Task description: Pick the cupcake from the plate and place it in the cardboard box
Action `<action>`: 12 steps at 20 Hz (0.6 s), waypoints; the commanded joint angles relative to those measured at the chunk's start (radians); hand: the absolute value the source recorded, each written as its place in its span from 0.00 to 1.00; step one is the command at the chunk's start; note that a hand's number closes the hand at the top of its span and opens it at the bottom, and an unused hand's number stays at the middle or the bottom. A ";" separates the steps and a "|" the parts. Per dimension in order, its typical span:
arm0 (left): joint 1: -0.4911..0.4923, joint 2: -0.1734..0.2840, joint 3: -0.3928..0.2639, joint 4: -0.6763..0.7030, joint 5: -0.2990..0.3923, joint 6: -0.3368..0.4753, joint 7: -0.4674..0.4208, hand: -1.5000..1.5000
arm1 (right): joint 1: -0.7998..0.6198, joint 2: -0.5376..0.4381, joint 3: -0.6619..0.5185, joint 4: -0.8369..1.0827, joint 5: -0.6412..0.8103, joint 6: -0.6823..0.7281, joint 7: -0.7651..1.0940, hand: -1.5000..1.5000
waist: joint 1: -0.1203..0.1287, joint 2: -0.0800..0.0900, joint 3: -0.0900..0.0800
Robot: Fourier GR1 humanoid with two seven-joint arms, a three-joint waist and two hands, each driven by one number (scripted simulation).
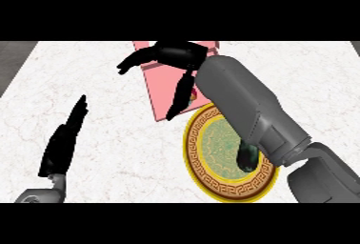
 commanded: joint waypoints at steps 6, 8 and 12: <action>0.008 -0.005 -0.008 -0.004 -0.008 -0.006 -0.013 0.50 | -0.094 -0.030 -0.269 0.136 -0.254 0.226 0.057 0.00 | 0.021 0.011 0.000; -0.019 0.021 0.007 -0.023 0.007 -0.031 0.013 0.50 | -0.123 -0.086 -0.320 0.159 -0.305 0.308 0.090 0.00 | 0.026 0.014 0.000; -0.001 -0.002 -0.019 -0.047 0.005 -0.032 0.007 0.50 | -0.153 -0.156 -0.389 0.215 -0.360 0.311 0.174 0.00 | 0.041 0.019 0.000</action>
